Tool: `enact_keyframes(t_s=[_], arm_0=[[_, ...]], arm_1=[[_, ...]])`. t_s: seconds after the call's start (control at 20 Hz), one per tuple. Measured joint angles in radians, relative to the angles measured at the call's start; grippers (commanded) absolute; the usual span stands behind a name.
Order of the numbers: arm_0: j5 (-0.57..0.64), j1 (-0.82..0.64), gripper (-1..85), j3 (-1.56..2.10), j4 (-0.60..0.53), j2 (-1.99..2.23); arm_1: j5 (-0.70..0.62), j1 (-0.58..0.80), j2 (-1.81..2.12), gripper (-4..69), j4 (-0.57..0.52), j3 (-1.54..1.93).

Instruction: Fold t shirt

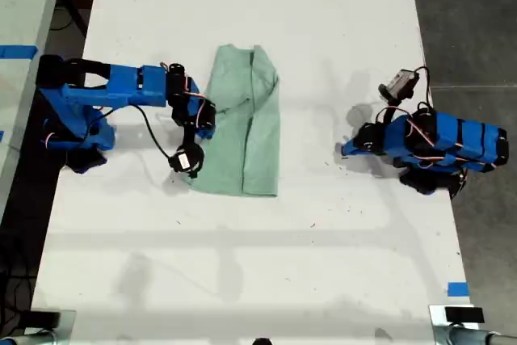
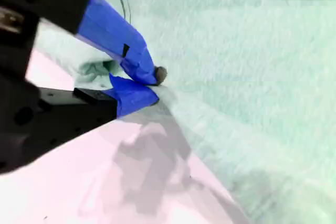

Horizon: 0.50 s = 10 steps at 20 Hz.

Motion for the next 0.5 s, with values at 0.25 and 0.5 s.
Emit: enact_keyframes(t_s=[0.25, 0.5], arm_0=[[0.057, 0.018, -0.2, -0.541, 0.143, -0.377], [0.069, 0.018, -0.2, -0.653, 0.146, -0.451]], arm_1=[[0.0, 0.0, 0.0, -1.6, 0.0, 0.0], [0.0, 0.0, 0.0, -1.6, 0.0, 0.0]])
